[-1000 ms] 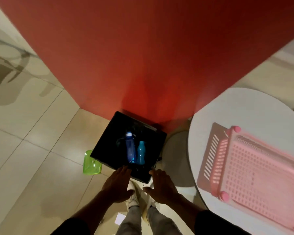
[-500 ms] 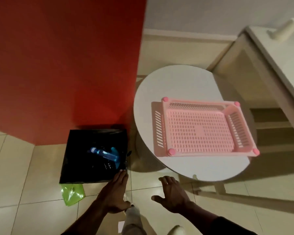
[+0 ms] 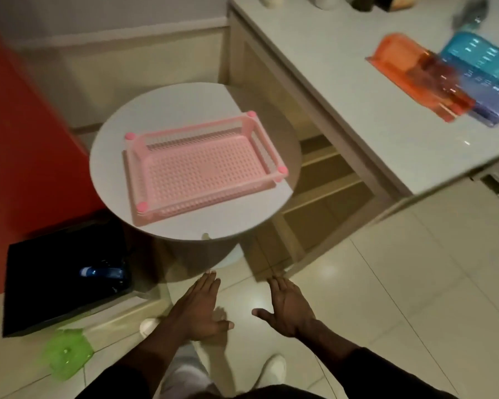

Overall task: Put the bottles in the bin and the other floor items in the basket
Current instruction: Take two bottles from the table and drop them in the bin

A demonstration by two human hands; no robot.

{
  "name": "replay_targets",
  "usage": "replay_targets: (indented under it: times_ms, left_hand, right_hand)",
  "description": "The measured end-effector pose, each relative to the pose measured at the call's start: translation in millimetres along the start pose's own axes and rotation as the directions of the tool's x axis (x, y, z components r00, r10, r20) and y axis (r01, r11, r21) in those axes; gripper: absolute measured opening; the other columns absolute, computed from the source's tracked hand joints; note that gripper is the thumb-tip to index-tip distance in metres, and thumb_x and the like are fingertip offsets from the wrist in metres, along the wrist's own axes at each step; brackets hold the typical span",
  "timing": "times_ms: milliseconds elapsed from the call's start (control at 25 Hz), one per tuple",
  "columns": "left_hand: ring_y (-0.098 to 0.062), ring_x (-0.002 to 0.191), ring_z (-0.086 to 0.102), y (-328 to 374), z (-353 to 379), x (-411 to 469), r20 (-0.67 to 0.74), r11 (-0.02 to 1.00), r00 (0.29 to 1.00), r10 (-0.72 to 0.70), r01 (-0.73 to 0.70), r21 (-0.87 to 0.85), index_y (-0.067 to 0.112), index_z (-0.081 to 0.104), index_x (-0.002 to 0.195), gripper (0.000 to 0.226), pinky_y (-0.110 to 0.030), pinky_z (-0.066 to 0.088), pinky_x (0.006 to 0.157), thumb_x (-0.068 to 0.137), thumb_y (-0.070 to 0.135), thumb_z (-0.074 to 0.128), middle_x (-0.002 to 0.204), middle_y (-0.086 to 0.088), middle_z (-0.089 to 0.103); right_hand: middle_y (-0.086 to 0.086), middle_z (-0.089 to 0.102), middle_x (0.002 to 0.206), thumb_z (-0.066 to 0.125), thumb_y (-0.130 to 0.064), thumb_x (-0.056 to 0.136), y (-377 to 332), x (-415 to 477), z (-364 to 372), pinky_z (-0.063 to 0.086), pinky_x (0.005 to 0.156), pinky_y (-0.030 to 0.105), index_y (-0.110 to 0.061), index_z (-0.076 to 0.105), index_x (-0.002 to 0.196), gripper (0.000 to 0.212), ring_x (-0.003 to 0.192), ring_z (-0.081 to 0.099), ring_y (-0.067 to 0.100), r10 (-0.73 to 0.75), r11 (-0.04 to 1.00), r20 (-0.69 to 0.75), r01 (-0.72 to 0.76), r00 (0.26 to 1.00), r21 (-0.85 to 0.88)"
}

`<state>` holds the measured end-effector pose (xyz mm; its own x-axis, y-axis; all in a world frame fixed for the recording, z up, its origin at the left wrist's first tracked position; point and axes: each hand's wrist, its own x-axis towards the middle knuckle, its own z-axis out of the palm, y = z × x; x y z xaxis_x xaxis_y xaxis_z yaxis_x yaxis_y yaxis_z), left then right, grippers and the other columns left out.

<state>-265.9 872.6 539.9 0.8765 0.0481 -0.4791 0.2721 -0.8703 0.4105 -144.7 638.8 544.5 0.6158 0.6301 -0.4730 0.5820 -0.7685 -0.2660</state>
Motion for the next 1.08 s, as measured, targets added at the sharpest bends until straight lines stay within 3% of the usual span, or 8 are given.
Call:
replay_targets:
  times_ms: [280,520,800,1080]
  left_hand:
    - [-0.020,0.163,-0.008,158.0,52.0,22.7,0.094,0.982,0.984,0.152,-0.161,0.101,0.015,0.008,0.167,0.122,-0.039,0.012,0.130,0.078,0.087,0.050,0.177,-0.003,-0.007]
    - [-0.025,0.163,-0.007,207.8,48.8,53.9,0.227,0.921,0.934,0.276,-0.325,0.217,0.012,0.003,0.167,0.123,-0.039,0.009,0.130,0.081,0.085,0.052,0.176,-0.008,-0.009]
    - [-0.028,0.161,-0.019,277.0,32.2,117.8,0.446,0.741,0.776,0.445,-0.599,0.303,0.005,-0.009,0.165,0.124,-0.042,0.002,0.132,0.088,0.077,0.054,0.173,-0.014,-0.020]
    - [-0.028,0.161,-0.017,373.0,41.6,168.3,0.495,0.577,0.665,0.559,-0.741,0.343,0.004,-0.007,0.165,0.122,-0.040,-0.003,0.132,0.089,0.079,0.051,0.173,-0.016,-0.018]
  right_hand:
    - [0.017,0.025,0.167,0.036,-0.083,0.090,113.6,-116.8,13.7,0.017,0.126,0.042,-0.007,0.020,0.161,0.105,0.155,0.023,0.032,0.236,0.958,-0.077,-0.219,0.969,0.184]
    - [0.018,0.021,0.169,0.031,-0.087,0.087,158.1,-169.6,32.0,0.015,0.128,0.042,-0.007,0.016,0.163,0.111,0.156,0.019,0.032,0.442,0.861,-0.078,-0.398,0.893,0.316]
    - [0.017,0.017,0.170,0.031,-0.087,0.087,183.3,-198.2,25.3,0.014,0.129,0.042,-0.007,0.013,0.163,0.112,0.157,0.016,0.030,0.681,0.682,-0.117,-0.568,0.723,0.460]
    - [0.017,0.013,0.171,0.038,-0.081,0.092,238.1,-226.0,16.3,0.008,0.129,0.040,-0.007,0.010,0.164,0.107,0.159,0.011,0.030,0.796,0.555,-0.138,-0.619,0.589,0.555]
